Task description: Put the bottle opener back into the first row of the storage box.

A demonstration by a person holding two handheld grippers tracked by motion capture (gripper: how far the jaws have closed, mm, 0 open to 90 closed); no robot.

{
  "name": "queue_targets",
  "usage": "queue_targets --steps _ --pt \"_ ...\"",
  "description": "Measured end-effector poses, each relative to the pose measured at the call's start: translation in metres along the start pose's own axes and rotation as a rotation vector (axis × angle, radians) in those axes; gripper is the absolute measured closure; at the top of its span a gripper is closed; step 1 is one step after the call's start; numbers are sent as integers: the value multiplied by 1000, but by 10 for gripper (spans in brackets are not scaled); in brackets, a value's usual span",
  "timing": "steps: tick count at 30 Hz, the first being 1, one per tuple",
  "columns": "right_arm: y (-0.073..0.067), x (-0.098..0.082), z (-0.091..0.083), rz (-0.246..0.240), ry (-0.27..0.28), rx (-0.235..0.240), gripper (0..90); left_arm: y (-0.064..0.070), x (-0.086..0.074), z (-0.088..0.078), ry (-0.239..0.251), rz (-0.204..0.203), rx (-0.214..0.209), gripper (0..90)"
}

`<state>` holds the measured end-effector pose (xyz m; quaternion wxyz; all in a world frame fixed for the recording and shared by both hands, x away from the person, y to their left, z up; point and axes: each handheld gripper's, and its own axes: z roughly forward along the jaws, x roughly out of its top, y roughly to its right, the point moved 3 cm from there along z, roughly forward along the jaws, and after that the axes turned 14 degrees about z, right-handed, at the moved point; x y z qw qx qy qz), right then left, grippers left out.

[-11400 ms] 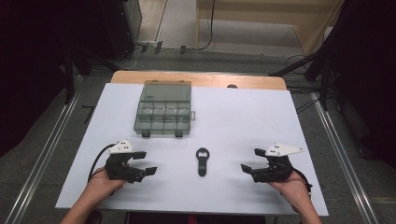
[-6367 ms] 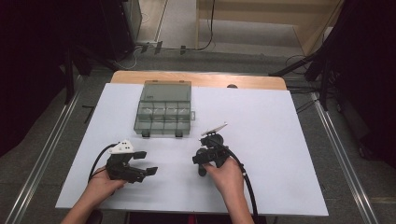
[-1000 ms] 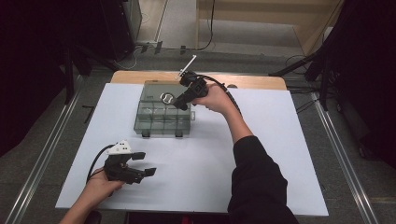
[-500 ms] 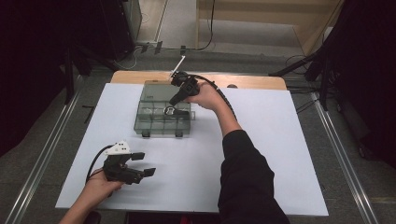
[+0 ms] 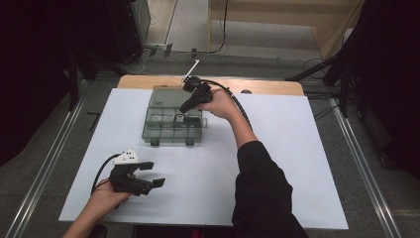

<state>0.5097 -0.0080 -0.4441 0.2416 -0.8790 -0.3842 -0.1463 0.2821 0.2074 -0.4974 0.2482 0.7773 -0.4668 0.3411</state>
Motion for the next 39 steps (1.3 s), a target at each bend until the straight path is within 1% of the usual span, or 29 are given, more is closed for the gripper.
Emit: queue_targets --steps 2,4,7,10,15,17,19,24,28,31,35,37,39 --pt "-1 -2 -2 8 4 6 712 0 0 0 -1 2 -1 195" --pt "-1 -4 -4 15 12 13 654 -1 0 1 -6 4 -2 195" --pt "0 -6 -8 31 21 31 595 -1 0 0 -4 4 -1 195" --pt "-2 -10 -12 28 33 41 536 -2 -1 0 -5 5 6 195" --pt "-6 -17 -18 21 62 32 496 -1 -1 0 -6 7 7 195" --pt "-7 -20 -21 32 64 30 473 -1 0 0 -7 7 6 195" --pt "-9 -24 -23 37 78 29 457 -2 0 1 -9 9 7 195" --pt "-12 -34 -29 60 84 53 425 -2 0 1 -12 7 11 195" --pt "-17 -41 -33 61 99 57 414 -2 0 1 -12 9 12 195" --pt "-21 -46 -35 55 111 51 405 -2 0 1 -10 10 13 195" --pt "-26 -54 -36 53 126 61 389 -2 0 1 -11 11 13 195" --pt "-28 -60 -36 66 126 67 383 -2 0 1 -11 11 14 195" --pt "-29 -66 -36 68 131 66 378 -2 0 2 -12 12 15 195"
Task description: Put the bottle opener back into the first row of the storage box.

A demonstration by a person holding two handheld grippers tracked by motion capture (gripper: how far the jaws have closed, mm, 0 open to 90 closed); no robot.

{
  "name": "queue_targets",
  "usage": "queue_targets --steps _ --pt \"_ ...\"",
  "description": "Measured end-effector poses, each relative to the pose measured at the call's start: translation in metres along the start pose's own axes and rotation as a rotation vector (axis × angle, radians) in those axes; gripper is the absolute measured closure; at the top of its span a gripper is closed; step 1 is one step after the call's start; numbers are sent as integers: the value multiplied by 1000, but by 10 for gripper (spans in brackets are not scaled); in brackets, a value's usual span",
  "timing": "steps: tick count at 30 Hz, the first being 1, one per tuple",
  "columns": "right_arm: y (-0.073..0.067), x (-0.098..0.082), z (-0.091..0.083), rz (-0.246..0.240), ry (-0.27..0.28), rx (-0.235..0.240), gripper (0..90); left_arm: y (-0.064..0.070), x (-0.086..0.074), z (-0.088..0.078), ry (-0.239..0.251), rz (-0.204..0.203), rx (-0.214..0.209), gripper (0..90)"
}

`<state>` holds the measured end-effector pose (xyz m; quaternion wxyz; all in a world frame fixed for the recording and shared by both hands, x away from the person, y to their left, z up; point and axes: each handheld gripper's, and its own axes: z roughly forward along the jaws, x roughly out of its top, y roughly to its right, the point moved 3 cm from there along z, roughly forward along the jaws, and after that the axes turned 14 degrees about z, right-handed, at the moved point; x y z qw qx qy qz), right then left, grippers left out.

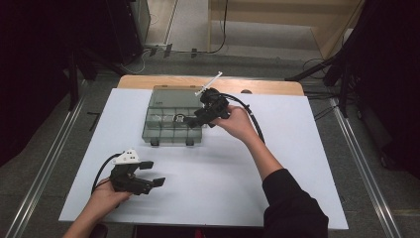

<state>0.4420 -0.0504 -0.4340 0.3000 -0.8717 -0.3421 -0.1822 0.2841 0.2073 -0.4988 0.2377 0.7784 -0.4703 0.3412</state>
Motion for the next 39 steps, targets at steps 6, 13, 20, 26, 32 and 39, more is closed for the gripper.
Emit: queue_targets --steps 6,13,20,26,32,39 --pt "-2 -17 -1 18 1 12 370 -1 0 0 -2 2 2 195" --pt "-6 -34 -5 36 40 -6 372 -2 0 1 -5 3 5 195" --pt "-8 -52 -9 80 80 -52 367 -2 0 1 -8 3 8 195" --pt "-10 -69 -12 106 124 -83 366 -1 0 2 -9 5 12 195" --pt "-13 -86 -14 130 147 -84 338 -1 1 3 -14 8 15 195" --pt "-16 -102 -17 147 161 -85 332 -1 1 4 -20 12 17 194"
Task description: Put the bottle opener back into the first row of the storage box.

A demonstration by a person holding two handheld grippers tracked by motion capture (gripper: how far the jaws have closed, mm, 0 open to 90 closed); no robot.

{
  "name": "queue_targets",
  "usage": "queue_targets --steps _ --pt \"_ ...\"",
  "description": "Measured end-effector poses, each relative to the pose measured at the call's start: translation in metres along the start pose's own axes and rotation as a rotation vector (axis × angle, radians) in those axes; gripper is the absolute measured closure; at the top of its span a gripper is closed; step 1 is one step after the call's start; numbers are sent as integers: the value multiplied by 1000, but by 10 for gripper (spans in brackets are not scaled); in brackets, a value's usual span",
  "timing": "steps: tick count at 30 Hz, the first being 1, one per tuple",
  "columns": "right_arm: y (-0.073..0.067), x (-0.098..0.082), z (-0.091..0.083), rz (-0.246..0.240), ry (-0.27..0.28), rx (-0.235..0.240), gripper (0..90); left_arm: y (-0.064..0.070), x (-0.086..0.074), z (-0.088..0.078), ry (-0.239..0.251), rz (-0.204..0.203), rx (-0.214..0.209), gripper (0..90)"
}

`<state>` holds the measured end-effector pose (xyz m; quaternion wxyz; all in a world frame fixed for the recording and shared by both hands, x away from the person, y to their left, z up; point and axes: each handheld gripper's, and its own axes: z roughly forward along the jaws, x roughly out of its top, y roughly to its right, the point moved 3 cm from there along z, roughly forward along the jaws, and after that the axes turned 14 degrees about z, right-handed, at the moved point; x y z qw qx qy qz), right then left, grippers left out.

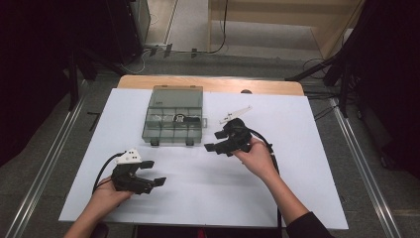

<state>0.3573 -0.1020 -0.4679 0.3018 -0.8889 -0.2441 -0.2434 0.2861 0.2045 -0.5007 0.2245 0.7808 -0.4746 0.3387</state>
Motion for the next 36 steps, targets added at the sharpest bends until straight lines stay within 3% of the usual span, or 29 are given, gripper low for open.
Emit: queue_targets --steps 25,36 --pt "1 -62 -24 26 41 -18 297 0 0 1 -3 9 1 194" --pt "11 -91 -44 24 65 -28 297 0 0 1 -3 16 4 194"
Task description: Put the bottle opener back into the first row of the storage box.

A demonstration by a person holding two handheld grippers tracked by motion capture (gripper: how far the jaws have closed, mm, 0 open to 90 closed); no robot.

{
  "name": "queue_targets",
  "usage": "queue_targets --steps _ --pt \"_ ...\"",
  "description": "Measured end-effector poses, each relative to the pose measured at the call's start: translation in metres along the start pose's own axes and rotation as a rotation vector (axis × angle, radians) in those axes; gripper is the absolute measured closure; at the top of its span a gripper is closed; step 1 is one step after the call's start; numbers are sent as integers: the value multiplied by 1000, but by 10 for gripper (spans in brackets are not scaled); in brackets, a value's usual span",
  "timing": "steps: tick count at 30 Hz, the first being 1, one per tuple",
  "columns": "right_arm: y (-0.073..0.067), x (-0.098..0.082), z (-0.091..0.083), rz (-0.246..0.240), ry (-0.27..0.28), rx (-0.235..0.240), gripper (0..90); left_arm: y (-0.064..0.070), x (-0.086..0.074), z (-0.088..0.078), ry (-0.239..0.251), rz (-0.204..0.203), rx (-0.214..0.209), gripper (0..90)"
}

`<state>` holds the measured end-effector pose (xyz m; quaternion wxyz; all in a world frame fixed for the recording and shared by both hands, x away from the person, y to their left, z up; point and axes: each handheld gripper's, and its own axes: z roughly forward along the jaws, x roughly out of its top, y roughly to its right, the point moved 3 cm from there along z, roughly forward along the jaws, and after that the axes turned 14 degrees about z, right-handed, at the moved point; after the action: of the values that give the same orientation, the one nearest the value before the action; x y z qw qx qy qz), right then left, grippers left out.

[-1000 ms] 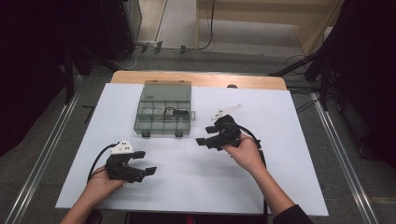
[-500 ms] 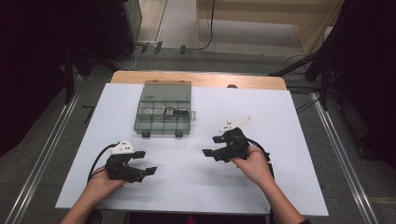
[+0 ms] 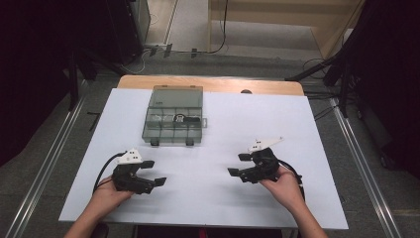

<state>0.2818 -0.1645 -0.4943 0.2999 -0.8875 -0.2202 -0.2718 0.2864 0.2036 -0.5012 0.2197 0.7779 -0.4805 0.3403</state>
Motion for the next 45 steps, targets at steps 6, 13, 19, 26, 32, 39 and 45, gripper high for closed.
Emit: queue_targets --steps 6,13,19,26,32,39,45 --pt "4 -13 -11 -16 7 -8 296 1 0 0 3 4 -1 195" --pt "14 -27 -24 -29 13 -16 295 1 1 -1 18 -7 -11 195" --pt "23 -36 -32 -21 22 -24 295 0 1 -1 15 -7 -10 194" --pt "36 -46 -41 -16 31 -43 294 0 1 -1 15 -8 -7 195" --pt "47 -51 -48 9 49 -55 292 0 1 -1 16 -6 -8 195" --pt "55 -55 -54 13 76 -62 288 -1 0 -2 16 -10 -5 195" --pt "58 -56 -52 22 81 -73 281 0 1 -2 19 -4 -11 195"
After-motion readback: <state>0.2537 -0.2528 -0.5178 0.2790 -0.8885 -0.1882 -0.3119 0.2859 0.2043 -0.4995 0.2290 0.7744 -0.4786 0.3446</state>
